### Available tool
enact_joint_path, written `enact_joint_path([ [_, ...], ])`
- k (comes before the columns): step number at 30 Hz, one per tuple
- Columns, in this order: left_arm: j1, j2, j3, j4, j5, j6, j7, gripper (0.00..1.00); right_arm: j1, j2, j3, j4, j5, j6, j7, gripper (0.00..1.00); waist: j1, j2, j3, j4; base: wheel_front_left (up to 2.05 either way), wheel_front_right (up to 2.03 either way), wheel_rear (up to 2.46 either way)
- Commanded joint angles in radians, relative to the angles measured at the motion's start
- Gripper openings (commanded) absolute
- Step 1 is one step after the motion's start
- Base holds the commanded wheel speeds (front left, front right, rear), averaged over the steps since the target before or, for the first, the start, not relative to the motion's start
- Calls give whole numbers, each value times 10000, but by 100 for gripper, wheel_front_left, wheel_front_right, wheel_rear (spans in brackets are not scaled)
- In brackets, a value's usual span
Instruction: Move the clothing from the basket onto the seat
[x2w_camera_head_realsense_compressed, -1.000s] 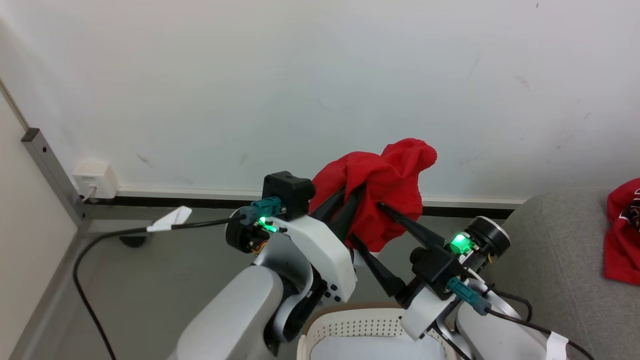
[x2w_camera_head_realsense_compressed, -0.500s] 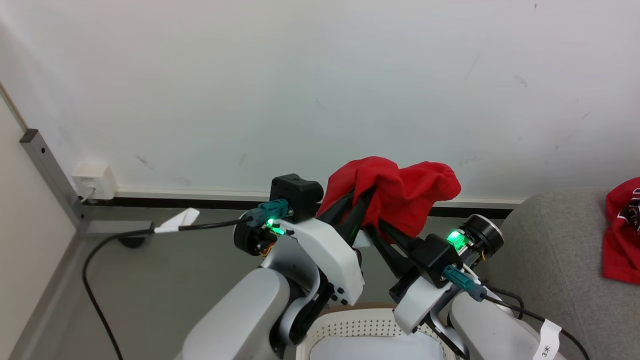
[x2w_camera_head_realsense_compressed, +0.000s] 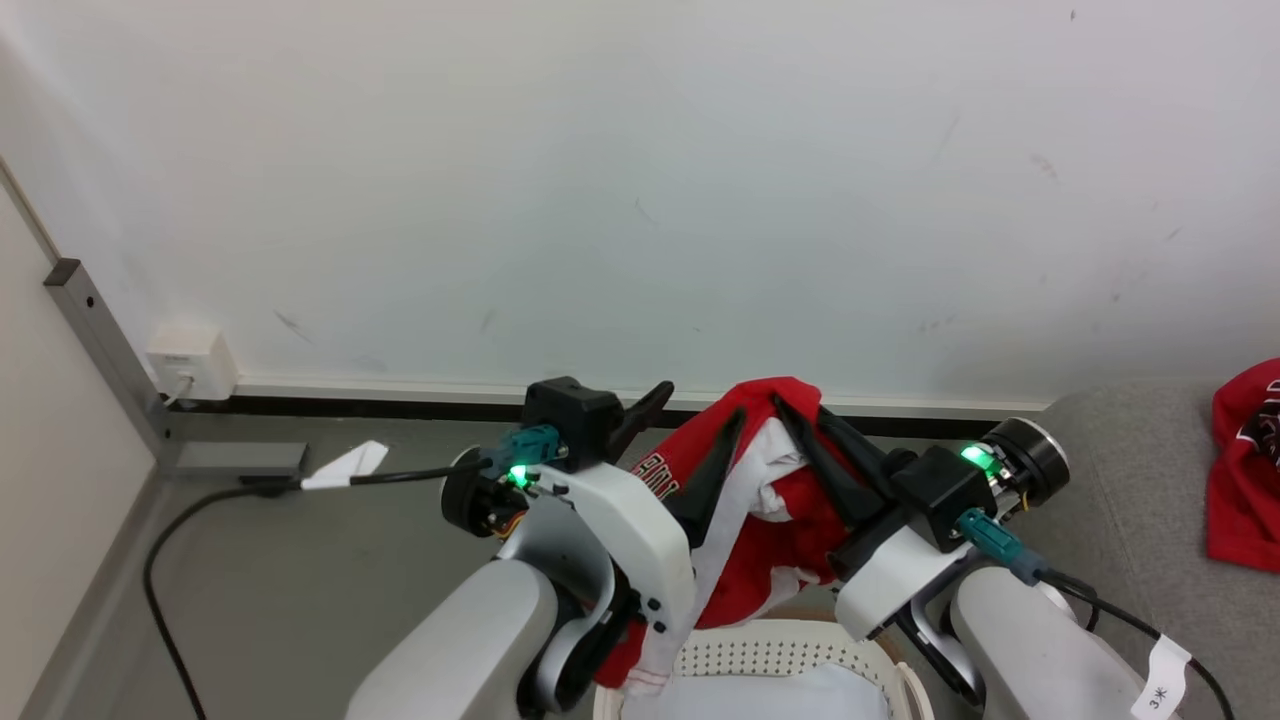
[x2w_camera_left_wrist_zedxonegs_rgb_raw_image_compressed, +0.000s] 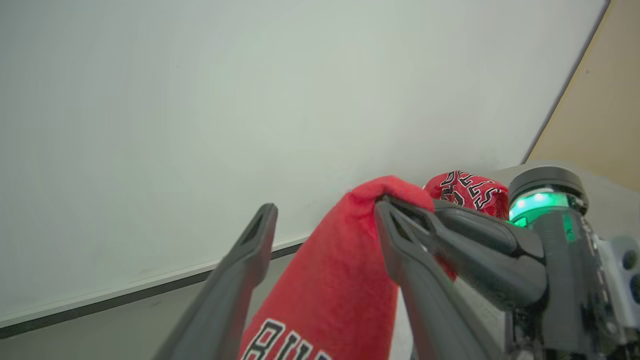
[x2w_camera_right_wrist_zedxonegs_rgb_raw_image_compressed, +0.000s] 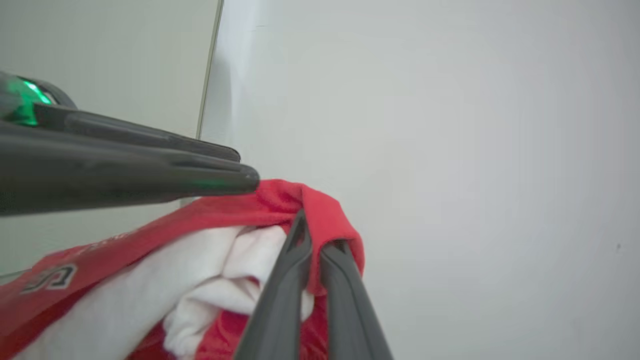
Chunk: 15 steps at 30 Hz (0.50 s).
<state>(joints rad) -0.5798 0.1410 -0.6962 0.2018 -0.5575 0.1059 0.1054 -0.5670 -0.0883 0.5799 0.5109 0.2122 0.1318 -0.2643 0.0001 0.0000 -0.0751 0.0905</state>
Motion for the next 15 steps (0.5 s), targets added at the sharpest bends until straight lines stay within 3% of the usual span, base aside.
enact_joint_path([
  [1, 216, 124, -17, 36, 104, 17, -43, 100, 194, -107, -131, -97, 23, -22, -1, 0, -1, 0, -6, -4, 0, 0, 0],
  [10, 745, 573, -265, -192, 362, -126, -559, 100, 514, -648, -945, -597, -7, -22, -1, 0, -1, 0, 58, -17, 0, 0, 0],
  [15, 1071, 484, -404, -57, 332, -155, -960, 100, 761, -991, -1229, -892, -27, -22, -1, 0, -1, 0, 123, -5, 0, 0, 0],
])
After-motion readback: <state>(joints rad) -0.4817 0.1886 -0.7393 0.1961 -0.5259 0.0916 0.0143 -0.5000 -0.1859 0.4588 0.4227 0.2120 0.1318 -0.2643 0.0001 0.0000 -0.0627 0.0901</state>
